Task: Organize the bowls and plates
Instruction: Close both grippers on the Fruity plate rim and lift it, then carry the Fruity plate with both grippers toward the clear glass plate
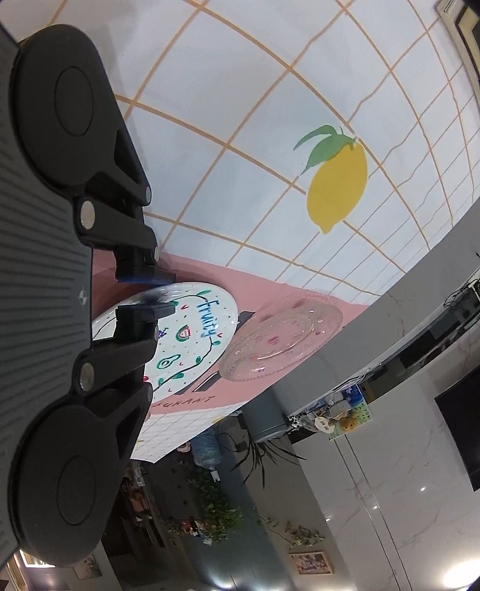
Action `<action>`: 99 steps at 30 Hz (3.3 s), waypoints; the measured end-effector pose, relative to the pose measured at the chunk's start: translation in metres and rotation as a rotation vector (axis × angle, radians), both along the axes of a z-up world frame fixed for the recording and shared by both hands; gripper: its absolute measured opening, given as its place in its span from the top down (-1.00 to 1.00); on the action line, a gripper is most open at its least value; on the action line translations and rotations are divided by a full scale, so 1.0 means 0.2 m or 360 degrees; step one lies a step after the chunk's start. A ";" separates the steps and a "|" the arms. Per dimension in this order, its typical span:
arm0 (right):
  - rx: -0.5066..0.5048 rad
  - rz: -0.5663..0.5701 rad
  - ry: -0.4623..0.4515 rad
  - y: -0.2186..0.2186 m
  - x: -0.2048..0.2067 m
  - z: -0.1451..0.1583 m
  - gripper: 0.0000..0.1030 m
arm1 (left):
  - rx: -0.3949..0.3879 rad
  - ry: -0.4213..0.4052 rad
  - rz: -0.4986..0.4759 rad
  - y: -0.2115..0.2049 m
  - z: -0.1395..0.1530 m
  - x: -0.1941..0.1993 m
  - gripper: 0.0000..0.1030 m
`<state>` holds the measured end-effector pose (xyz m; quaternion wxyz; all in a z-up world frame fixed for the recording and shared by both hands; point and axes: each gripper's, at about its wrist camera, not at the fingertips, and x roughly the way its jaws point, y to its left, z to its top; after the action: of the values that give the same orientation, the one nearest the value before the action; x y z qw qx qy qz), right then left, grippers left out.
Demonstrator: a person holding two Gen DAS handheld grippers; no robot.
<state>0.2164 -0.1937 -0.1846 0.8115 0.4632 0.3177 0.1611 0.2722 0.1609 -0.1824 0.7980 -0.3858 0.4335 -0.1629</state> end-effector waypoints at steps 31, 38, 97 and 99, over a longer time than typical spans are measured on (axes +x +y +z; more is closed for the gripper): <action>-0.0323 -0.0090 -0.0098 -0.06 -0.20 0.30 0.91 | 0.0278 -0.0227 -0.0254 -0.19 0.40 -0.11 0.76; -0.0347 -0.0141 -0.0076 -0.15 -0.33 0.42 0.91 | 0.0260 -0.0257 -0.0338 -0.29 0.52 -0.20 0.76; -0.0396 -0.0310 0.0573 -0.51 -0.86 0.20 0.97 | 0.0792 -0.0296 -0.0839 -0.84 0.53 -0.42 0.46; -0.0532 -0.0297 0.0513 -0.49 -0.83 0.22 0.93 | 0.0853 -0.0352 -0.0828 -0.84 0.57 -0.43 0.39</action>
<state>0.0502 -0.2924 -0.1404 0.8270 0.3695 0.4212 -0.0455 0.1854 -0.0074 -0.0691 0.8443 -0.0208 0.4555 -0.2815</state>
